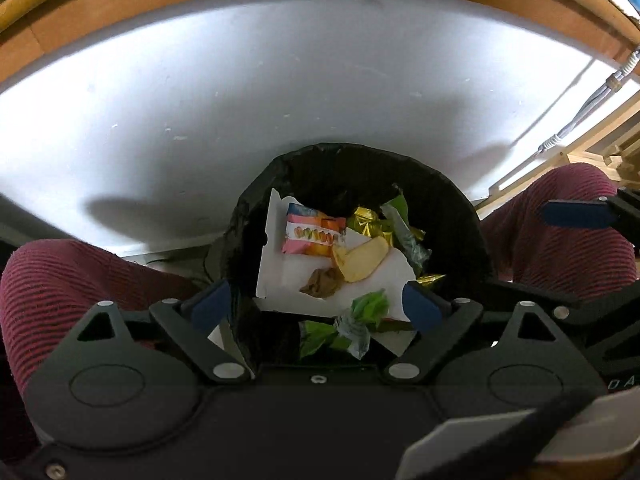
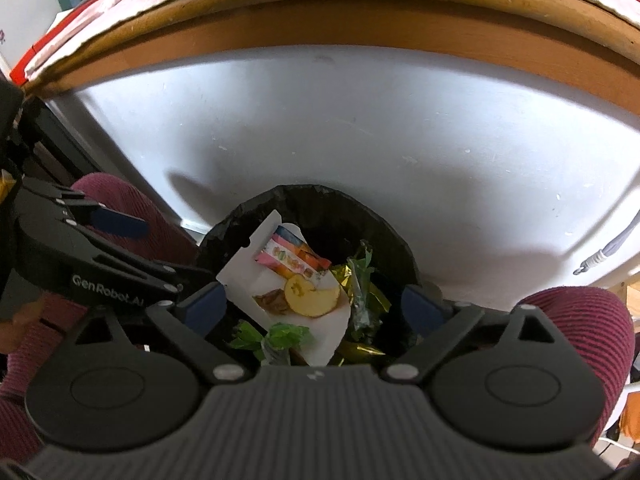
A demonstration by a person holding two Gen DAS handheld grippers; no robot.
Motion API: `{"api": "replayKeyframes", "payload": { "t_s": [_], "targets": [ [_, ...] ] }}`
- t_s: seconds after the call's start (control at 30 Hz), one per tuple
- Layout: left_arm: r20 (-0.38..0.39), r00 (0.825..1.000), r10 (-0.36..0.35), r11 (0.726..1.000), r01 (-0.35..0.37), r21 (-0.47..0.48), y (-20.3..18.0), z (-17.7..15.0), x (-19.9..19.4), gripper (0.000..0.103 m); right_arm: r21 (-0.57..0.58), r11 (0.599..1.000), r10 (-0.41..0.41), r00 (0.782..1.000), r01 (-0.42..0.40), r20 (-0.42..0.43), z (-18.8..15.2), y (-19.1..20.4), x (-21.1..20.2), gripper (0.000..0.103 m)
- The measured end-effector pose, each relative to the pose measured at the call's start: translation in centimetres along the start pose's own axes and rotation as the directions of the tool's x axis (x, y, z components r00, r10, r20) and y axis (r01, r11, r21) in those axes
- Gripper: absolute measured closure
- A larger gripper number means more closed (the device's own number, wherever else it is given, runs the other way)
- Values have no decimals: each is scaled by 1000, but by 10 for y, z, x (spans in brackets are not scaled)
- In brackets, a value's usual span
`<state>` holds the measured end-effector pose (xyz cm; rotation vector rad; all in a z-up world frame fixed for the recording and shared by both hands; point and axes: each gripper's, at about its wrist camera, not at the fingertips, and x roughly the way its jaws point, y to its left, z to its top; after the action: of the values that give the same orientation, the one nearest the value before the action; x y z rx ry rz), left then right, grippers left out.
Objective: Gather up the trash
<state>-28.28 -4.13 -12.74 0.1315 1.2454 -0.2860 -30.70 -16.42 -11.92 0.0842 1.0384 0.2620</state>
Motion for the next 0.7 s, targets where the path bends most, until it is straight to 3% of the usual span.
{"api": "replayKeyframes", "payload": {
  "t_s": [0.43, 0.7],
  "targets": [
    [-4, 1000, 14, 1000, -14, -11, 1, -2, 3, 1, 32, 999, -9, 999, 8, 43, -7, -2, 0, 0],
    [-15, 1000, 20, 1000, -21, -8, 1, -2, 5, 0, -15, 1000, 8, 1000, -8, -2, -14, 6, 4, 0]
  ]
}}
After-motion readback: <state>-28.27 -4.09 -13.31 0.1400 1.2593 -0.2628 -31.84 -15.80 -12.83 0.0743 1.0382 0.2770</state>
